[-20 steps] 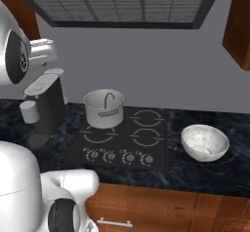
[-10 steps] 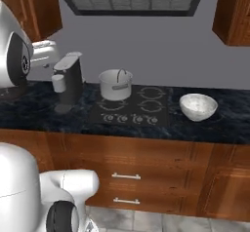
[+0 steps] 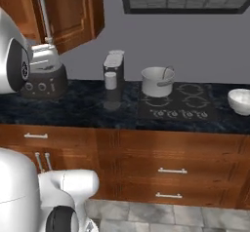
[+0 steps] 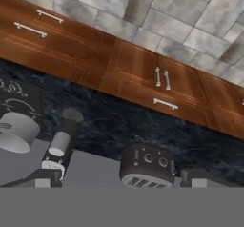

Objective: Open the cabinet and move the ladle to the pot. Then close the cabinet.

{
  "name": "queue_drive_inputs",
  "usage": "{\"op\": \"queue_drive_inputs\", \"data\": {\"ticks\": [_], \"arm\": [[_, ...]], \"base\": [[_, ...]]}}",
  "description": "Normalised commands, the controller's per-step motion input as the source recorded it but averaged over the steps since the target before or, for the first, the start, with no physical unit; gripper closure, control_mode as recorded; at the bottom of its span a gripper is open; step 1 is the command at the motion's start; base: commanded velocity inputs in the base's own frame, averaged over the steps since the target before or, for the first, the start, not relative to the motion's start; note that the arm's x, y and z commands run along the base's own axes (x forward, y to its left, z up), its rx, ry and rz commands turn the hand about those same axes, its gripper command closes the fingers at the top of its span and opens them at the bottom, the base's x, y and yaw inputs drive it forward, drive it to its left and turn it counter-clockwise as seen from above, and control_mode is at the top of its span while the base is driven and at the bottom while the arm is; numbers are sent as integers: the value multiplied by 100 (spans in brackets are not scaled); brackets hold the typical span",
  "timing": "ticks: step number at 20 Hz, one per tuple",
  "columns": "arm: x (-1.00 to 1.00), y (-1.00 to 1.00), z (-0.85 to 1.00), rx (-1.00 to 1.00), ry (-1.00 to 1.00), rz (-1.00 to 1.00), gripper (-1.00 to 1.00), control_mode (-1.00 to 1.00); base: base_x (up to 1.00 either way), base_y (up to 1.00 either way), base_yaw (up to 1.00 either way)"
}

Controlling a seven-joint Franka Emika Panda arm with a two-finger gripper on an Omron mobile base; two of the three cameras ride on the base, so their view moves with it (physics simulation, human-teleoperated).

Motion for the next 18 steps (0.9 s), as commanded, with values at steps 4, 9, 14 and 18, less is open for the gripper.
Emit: {"op": "queue_drive_inputs", "data": {"ticks": [4,9,14,18], "arm": [[0,0,0,0,0,0,-100,100],[0,0,0,0,0,0,-100,100],[0,0,0,0,0,0,-100,100],[0,0,0,0,0,0,-100,100]], "base": [[0,100,-15],[16,100,-17],[67,68,-19],[91,-2,-11]]}}
